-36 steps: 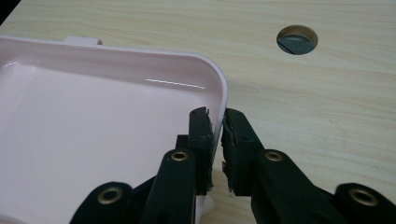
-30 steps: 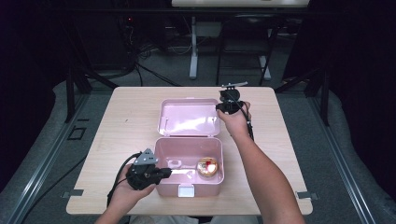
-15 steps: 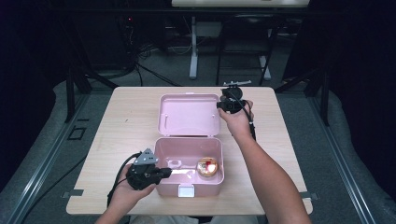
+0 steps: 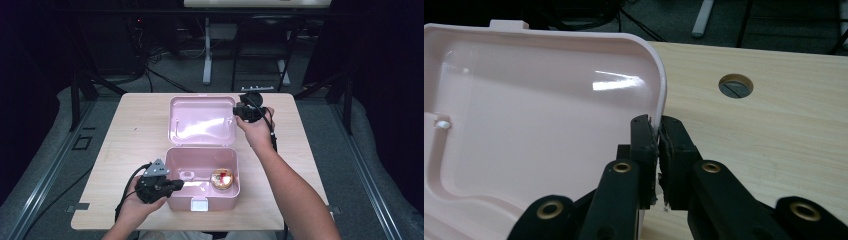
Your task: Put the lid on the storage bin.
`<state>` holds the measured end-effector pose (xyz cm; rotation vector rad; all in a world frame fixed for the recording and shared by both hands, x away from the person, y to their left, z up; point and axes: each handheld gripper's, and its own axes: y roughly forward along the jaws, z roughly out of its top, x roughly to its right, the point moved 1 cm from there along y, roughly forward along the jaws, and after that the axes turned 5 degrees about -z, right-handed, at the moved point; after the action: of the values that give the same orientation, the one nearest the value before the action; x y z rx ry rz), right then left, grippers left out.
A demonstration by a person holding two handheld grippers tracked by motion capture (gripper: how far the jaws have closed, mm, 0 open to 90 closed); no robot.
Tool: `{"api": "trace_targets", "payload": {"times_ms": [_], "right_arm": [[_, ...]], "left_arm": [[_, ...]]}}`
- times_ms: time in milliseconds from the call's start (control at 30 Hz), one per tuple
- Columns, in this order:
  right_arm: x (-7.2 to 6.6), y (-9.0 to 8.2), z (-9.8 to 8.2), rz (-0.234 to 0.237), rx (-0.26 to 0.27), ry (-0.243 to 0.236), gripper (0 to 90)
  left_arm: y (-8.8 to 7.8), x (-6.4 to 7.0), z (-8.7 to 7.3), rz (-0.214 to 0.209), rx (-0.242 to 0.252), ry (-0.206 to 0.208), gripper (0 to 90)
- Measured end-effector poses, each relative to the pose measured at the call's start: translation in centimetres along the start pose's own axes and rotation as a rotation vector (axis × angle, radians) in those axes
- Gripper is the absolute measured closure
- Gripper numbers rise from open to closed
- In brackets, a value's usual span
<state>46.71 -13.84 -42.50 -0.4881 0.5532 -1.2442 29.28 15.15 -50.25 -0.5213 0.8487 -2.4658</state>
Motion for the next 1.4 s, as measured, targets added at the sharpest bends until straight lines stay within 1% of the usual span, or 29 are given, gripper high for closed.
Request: {"api": "trace_targets", "payload": {"times_ms": [133,267,400,567,700,800,1067,1200,1267,1367,1400], "right_arm": [[-0.2,-0.7,0.0,0.004,0.018,-0.001,86.1],[-0.2,-1.4,0.0,0.019,0.029,0.001,86.3],[-0.4,-2.3,-0.2,0.019,0.051,-0.021,86.5],[-0.6,-3.3,-0.4,0.021,0.079,-0.035,86.9],[-0.8,-3.9,-0.5,0.018,0.088,-0.044,87.2],[-0.9,-4.2,-0.6,0.016,0.095,-0.051,87.3],[-1.0,-5.1,-0.9,0.029,0.120,-0.050,87.7],[-1.1,-5.3,-1.0,0.027,0.124,-0.055,87.7],[-1.0,-5.3,-1.0,0.031,0.126,-0.047,87.7],[-1.0,-5.2,-1.0,0.030,0.127,-0.046,87.7],[-1.0,-5.3,-1.0,0.031,0.128,-0.046,87.7]], "left_arm": [[0.0,0.0,0.0,0.001,-0.001,0.000,86.4],[0.0,0.0,0.0,0.003,-0.001,0.000,86.3],[0.0,0.0,0.0,0.001,0.001,-0.004,86.3],[0.0,0.0,0.0,0.003,0.002,-0.003,86.4],[0.0,0.0,0.0,0.003,0.001,-0.003,86.4],[0.0,0.0,0.0,0.003,0.001,-0.003,86.5],[0.0,0.0,0.0,-0.004,0.001,-0.007,86.0],[0.0,-0.2,0.1,-0.011,0.007,-0.013,83.3],[0.0,-0.2,0.2,-0.010,0.011,-0.022,82.0],[0.0,-0.3,0.3,-0.004,0.007,-0.018,79.4],[-0.1,-0.3,0.5,0.003,0.013,-0.022,78.2]]}}
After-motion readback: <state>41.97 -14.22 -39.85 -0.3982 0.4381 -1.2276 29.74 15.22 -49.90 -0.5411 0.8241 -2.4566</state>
